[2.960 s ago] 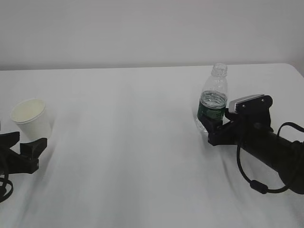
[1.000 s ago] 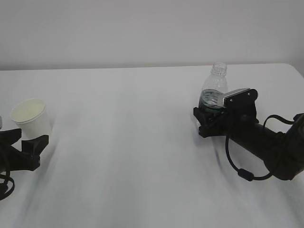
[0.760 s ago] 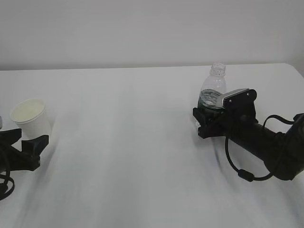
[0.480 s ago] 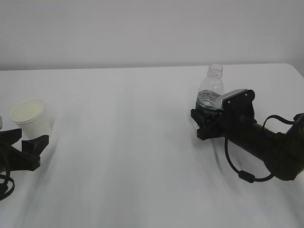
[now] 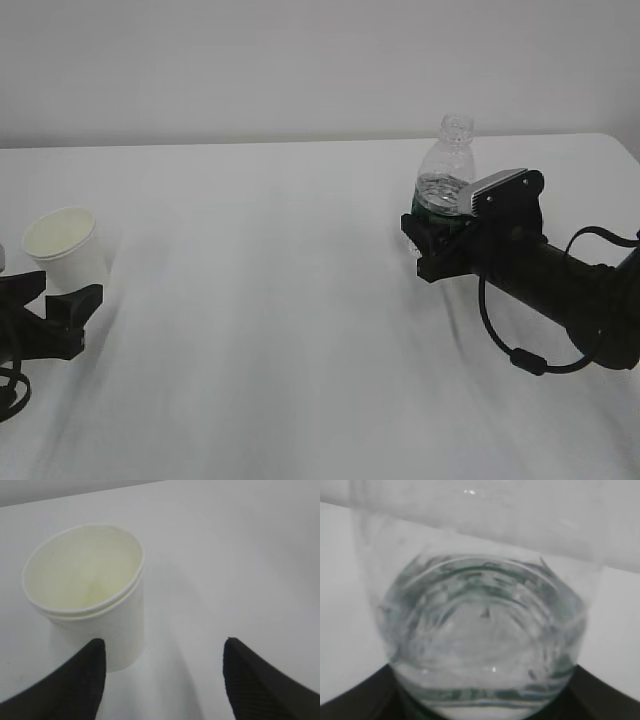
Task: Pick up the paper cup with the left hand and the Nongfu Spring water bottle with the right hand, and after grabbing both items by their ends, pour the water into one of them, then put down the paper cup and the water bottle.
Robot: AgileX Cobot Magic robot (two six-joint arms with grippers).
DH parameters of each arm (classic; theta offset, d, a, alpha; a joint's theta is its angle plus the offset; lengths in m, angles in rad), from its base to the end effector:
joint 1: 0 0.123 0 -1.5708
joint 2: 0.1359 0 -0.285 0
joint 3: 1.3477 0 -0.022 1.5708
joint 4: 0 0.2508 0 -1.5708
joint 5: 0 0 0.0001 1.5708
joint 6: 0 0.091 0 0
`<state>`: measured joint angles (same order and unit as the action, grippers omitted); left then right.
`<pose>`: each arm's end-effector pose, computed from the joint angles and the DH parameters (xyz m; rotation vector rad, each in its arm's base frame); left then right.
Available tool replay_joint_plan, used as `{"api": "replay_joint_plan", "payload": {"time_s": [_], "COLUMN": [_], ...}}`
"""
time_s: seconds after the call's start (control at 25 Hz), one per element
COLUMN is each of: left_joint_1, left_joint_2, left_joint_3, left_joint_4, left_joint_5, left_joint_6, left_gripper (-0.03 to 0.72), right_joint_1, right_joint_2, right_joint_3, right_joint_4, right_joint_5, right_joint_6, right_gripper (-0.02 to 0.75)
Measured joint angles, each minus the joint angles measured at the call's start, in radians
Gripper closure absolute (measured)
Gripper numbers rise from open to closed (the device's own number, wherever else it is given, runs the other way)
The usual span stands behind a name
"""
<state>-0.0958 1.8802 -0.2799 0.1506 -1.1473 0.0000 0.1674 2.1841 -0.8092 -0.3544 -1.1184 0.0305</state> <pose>0.2409 -0.0356 0.0984 0.2439 1.9250 -0.1554 0.3602 0.0897 0.0802 -0.4871 1.6975 0.3072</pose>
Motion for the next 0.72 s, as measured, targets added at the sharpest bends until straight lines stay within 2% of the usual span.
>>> {"api": "replay_joint_plan", "payload": {"time_s": [0.72], "left_joint_1": [0.0], "left_joint_2": [0.037], "left_joint_3": [-0.002], "left_joint_4": [-0.099], "left_joint_5": [0.0], "left_joint_6": [0.0], "left_gripper": [0.163], "right_joint_1": [0.0], "right_joint_2": [-0.008], "right_joint_3": [0.006], "right_joint_4": [-0.015], "right_joint_5": [0.0], "right_joint_6": [0.0], "right_gripper": [0.281]}}
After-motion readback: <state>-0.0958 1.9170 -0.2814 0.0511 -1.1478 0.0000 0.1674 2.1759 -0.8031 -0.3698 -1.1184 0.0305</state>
